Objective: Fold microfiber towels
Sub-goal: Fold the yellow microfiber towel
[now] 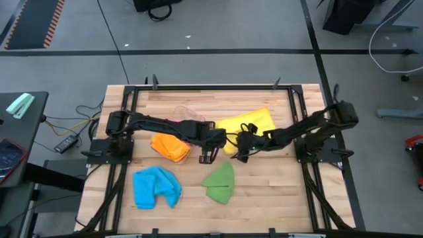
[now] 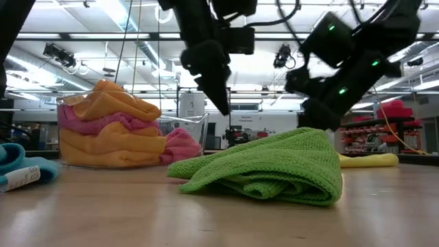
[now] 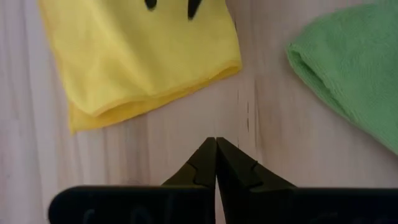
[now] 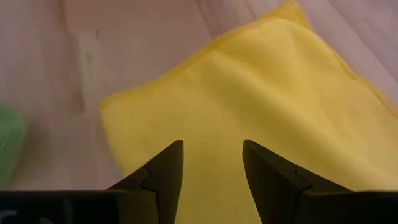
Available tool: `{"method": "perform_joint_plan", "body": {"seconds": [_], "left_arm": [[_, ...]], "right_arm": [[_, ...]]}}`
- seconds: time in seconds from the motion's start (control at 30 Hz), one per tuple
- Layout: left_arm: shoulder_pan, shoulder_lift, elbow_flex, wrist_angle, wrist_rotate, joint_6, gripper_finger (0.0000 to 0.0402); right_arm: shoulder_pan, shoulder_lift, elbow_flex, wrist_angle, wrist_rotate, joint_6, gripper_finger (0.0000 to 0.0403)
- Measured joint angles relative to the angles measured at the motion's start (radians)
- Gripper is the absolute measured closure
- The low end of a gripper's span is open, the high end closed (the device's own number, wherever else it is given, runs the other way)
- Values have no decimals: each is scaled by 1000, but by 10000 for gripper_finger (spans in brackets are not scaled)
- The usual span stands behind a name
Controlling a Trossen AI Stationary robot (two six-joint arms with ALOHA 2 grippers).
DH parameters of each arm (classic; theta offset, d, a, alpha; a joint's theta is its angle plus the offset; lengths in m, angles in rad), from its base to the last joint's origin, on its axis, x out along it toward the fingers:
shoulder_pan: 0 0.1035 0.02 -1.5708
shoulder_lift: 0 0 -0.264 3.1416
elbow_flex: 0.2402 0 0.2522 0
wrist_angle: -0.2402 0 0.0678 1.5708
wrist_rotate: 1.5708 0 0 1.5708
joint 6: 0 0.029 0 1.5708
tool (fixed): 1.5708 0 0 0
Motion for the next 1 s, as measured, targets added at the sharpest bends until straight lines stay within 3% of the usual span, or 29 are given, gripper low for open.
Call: {"method": "perform_joint_plan", "body": {"seconds": [0.13,0.33,0.53,0.77,0.87,1.0], "left_arm": [[6,-14,0,-36,0,-5,391],[19,-22,-1,-82,-4,-28,382],[19,-21,-1,-86,-5,-47,375],[17,-21,-1,-66,-5,-42,390],[16,-21,-1,-36,-4,-9,388],[8,-10,-1,44,-5,52,370]], "right_arm": [[-51,98,33,87,-51,-54,228],[-84,196,116,86,-252,-157,228],[-29,103,140,-233,-422,-290,228],[79,-105,132,-680,-431,-229,228],[128,-197,132,-744,-388,-152,228],[230,-304,127,-727,-247,-52,228]]}}
